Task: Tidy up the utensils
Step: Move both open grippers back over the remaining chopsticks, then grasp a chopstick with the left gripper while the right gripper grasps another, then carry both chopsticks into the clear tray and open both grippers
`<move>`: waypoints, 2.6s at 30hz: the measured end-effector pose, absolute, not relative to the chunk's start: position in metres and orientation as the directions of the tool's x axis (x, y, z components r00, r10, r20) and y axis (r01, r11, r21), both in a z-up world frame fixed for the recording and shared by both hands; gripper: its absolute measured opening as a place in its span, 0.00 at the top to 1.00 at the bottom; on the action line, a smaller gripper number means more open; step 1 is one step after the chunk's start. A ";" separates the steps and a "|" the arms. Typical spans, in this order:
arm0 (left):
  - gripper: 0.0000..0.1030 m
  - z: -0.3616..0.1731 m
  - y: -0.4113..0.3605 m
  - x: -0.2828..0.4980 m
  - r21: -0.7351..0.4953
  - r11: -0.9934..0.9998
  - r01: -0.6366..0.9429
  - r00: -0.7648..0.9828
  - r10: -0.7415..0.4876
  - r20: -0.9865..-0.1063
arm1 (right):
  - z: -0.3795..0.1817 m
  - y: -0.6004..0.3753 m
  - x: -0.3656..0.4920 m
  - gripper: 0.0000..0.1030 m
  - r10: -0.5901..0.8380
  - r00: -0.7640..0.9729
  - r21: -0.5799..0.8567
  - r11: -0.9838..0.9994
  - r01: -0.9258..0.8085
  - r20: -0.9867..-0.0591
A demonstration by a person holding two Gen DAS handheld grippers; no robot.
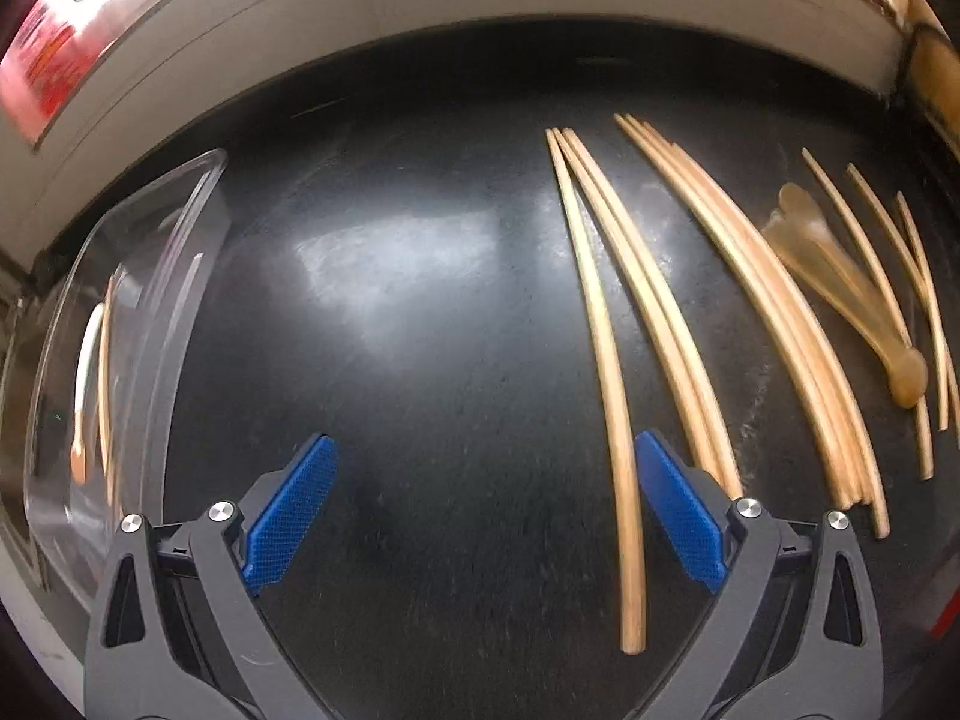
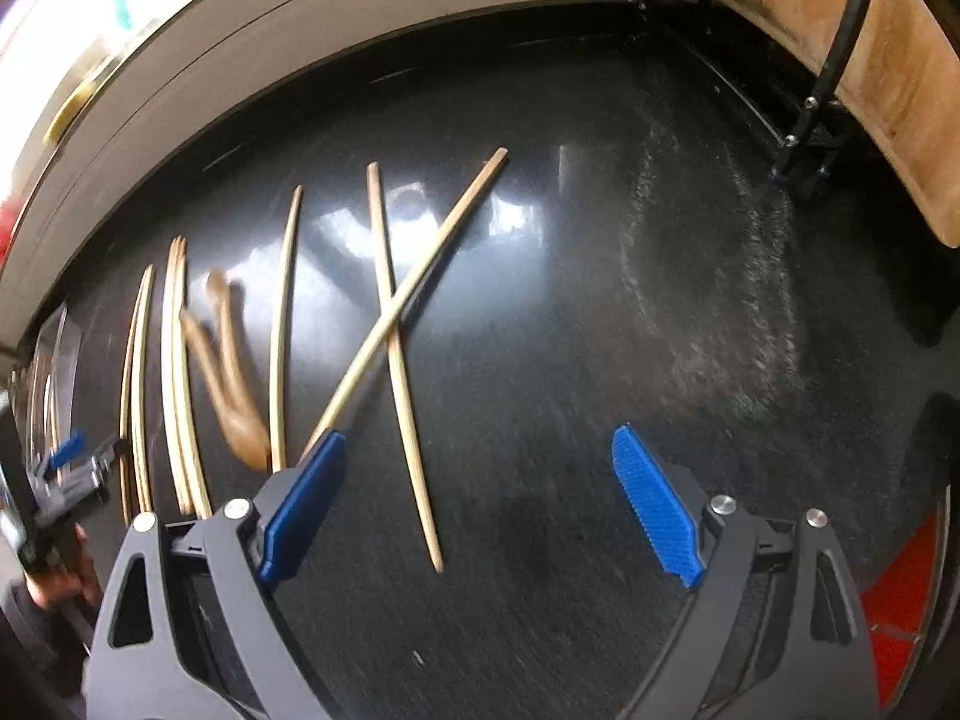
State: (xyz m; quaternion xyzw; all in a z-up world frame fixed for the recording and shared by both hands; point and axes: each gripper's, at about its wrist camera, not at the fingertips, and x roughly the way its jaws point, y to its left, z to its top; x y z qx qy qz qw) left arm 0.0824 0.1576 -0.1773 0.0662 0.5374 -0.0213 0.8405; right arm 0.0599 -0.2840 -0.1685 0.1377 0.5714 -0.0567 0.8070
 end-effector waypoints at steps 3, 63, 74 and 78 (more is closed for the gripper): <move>0.06 -0.180 0.160 0.093 0.063 0.992 0.111 0.426 0.009 -0.904 | -0.174 -0.283 0.078 0.15 0.055 0.341 0.171 0.932 0.319 -0.938; 0.94 -0.051 0.198 0.080 -0.116 0.993 0.028 0.454 -0.116 -0.883 | -0.078 -0.142 0.062 0.92 0.196 0.417 0.204 0.979 -0.025 -0.887; 0.94 -0.019 0.309 0.065 -0.097 0.993 -0.074 0.497 -0.048 -0.867 | -0.043 0.020 0.080 0.92 0.382 0.375 0.305 0.919 -0.250 -0.845; 0.94 -0.016 0.361 0.058 -0.110 0.985 -0.132 0.494 -0.031 -0.869 | -0.034 0.089 0.087 0.92 0.449 0.335 0.350 0.881 -0.317 -0.828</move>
